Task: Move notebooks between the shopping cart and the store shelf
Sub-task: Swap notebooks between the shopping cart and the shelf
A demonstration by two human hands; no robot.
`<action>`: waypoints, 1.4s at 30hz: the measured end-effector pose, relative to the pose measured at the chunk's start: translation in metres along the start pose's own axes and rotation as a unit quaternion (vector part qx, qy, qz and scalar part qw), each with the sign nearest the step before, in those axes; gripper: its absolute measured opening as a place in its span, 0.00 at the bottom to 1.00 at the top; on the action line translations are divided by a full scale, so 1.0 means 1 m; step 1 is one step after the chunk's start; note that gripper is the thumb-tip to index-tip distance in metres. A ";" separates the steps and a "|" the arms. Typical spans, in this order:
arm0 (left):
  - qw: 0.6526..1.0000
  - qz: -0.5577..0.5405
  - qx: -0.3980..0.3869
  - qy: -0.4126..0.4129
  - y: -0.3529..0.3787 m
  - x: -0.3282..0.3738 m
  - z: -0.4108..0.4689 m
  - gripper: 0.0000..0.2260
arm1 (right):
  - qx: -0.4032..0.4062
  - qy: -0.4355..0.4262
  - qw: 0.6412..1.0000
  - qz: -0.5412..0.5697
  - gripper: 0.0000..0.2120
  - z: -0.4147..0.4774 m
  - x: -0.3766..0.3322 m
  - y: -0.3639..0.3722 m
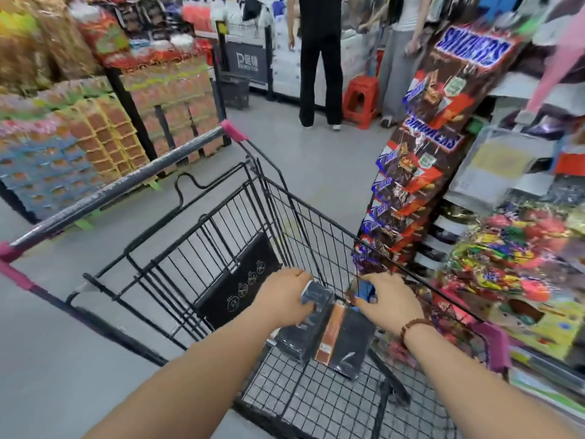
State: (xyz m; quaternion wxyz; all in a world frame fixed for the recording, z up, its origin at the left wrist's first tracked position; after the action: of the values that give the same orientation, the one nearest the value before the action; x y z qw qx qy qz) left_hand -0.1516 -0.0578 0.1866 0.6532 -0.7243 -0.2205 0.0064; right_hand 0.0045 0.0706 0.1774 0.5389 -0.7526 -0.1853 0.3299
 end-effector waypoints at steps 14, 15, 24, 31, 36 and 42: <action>0.992 -0.038 -0.119 -0.005 0.112 -0.042 0.080 0.21 | -0.077 0.118 0.986 0.091 0.17 0.040 0.071 0.115; 0.991 -0.048 -0.126 -0.008 0.127 -0.047 0.085 0.21 | -0.085 0.136 0.981 0.109 0.20 0.042 0.077 0.130; 0.985 -0.097 -0.141 -0.001 0.232 -0.084 0.114 0.28 | -0.047 0.310 0.924 0.217 0.23 0.051 0.116 0.253; 0.986 -0.117 -0.118 0.014 0.257 -0.104 0.125 0.27 | 0.013 0.389 0.882 0.268 0.29 0.066 0.123 0.291; 0.987 -0.138 -0.078 0.016 0.264 -0.107 0.123 0.28 | 0.053 0.379 0.876 0.296 0.22 0.067 0.127 0.301; 0.985 -0.156 -0.067 0.016 0.267 -0.106 0.120 0.25 | 0.082 0.416 0.840 0.337 0.19 0.052 0.133 0.298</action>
State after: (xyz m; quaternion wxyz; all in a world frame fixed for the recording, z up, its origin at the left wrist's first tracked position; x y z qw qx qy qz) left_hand -0.2005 0.0079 -0.1139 0.5999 -0.7231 -0.3202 -0.1214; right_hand 0.0399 0.0862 -0.1508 0.4801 -0.7883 0.3494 0.1611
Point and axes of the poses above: each hand's wrist, its own z-axis towards the middle knuckle, its own y-axis out of the palm, x = y × z, the point moved 4 cm from there along z, towards the middle knuckle, and after that the axes turned 3 degrees about -x, right-handed, at the moved point
